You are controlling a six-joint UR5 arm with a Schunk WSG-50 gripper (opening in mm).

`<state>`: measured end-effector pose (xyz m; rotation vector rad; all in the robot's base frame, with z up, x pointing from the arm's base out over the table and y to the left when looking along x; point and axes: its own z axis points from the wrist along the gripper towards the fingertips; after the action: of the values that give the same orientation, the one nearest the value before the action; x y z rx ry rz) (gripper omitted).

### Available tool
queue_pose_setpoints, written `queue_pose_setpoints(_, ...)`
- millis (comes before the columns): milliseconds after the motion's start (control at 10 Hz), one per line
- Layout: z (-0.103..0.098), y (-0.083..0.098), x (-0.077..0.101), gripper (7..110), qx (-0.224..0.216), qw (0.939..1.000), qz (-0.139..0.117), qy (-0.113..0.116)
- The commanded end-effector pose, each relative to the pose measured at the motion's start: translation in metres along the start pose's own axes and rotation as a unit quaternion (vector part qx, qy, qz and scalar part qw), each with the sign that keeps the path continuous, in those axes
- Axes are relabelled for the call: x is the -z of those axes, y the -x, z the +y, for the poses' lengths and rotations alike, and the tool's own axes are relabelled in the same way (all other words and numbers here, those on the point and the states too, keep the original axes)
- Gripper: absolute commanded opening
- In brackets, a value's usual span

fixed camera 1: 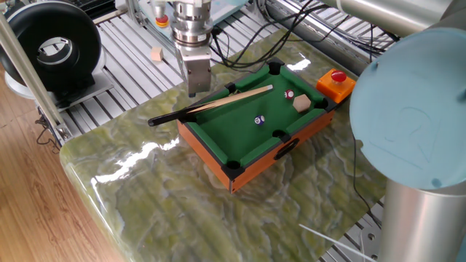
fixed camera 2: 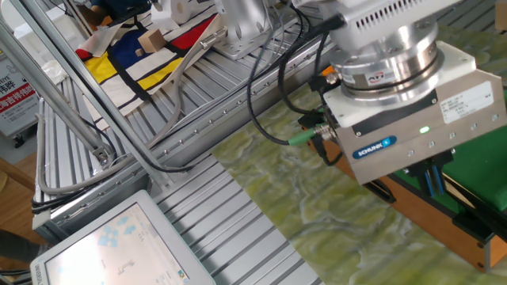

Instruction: Hit the pool ball

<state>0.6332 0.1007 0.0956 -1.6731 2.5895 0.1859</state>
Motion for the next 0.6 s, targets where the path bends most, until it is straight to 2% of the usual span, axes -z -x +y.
queue_pose_setpoints(0, 0.004, 0.015, 0.012, 7, -0.019, 0.9995, -0.023, 0.007)
queue_pose_setpoints(100, 0.004, 0.016, 0.012, 7, -0.017, 0.9996, -0.023, 0.007)
queue_pose_setpoints(300, 0.001, 0.007, 0.008, 7, 0.036, 0.9993, 0.006, -0.007)
queue_pose_setpoints(500, 0.001, 0.003, 0.009, 7, 0.056, 0.9983, 0.008, -0.010)
